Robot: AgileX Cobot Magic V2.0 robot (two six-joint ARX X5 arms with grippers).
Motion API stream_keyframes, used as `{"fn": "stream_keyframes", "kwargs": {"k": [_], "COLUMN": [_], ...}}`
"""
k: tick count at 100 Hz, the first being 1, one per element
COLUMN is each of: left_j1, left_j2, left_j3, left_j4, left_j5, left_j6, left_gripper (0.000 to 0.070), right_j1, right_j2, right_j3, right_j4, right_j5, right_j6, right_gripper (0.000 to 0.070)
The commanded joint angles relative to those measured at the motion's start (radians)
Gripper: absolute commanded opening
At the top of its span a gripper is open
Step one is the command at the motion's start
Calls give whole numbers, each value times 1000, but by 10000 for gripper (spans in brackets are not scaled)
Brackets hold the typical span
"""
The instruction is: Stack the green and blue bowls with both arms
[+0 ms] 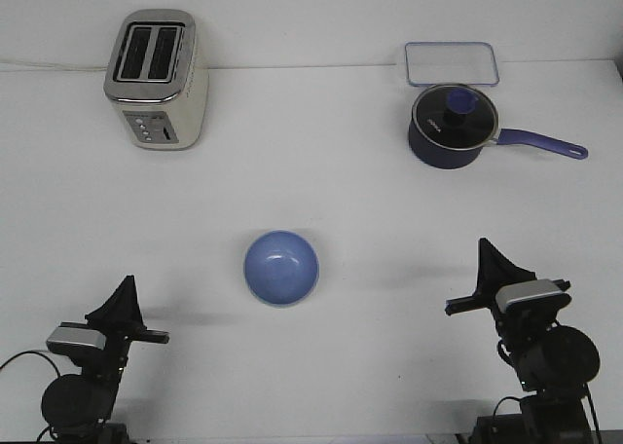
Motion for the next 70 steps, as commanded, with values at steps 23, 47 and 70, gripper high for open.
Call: {"fn": "stream_keyframes", "kwargs": {"k": [23,47,70], "left_j1": [1,1,1], "left_j2": [-2,-2,-2], "left_j3": [-20,-20,-20], "left_j4": [14,14,13], "left_j5": [-2,-2,-2], "left_j6": [1,1,1], "left_gripper": [12,12,12], "right_j1": [-42,-42,-42], "right_j2": [-188,-336,-353], "right_j3": [-127,-229,-308], "right_j4": [4,5,6], "right_j5": [1,0,-1], "right_j6": [14,14,14], "right_gripper": [0,0,0]}}
